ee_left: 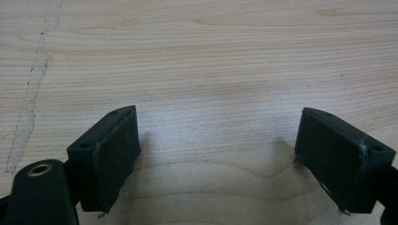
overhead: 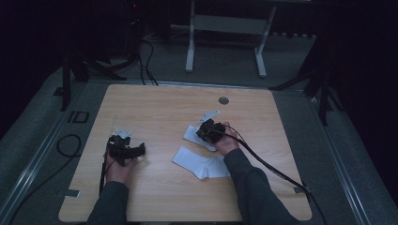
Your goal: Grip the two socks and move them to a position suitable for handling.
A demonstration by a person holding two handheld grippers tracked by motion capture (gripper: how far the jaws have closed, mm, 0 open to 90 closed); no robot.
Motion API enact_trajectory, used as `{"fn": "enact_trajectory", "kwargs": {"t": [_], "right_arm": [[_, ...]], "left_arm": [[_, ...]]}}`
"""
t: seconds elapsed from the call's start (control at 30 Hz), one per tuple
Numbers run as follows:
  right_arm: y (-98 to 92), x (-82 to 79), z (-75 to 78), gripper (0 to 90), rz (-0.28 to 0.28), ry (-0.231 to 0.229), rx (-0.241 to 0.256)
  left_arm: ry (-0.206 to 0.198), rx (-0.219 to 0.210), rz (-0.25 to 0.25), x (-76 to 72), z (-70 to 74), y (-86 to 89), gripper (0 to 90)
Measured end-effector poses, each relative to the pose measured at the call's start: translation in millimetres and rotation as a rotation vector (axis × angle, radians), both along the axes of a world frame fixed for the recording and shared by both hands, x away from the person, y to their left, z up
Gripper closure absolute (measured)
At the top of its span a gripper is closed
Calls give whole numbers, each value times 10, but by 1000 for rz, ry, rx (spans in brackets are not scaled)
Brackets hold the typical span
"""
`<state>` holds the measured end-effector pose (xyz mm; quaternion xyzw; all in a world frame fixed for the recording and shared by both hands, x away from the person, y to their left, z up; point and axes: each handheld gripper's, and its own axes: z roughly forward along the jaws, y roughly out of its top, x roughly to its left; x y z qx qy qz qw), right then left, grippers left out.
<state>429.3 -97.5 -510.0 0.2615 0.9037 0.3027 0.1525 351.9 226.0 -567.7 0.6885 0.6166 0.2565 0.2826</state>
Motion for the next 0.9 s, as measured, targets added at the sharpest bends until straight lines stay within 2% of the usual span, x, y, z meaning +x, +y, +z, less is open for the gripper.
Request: {"fn": "enact_trajectory", "kwargs": {"t": [0.1,0.57,0.9], "right_arm": [[-86,-22,103,868,-10,-36,-10],[-520,-32,281,867,-97,-70,9],[-925,-44,234,866,-184,-77,-15]], "left_arm": [[0,0,0,0,0,0,143],[0,0,0,0,0,0,144],[0,0,0,0,0,0,143]]}}
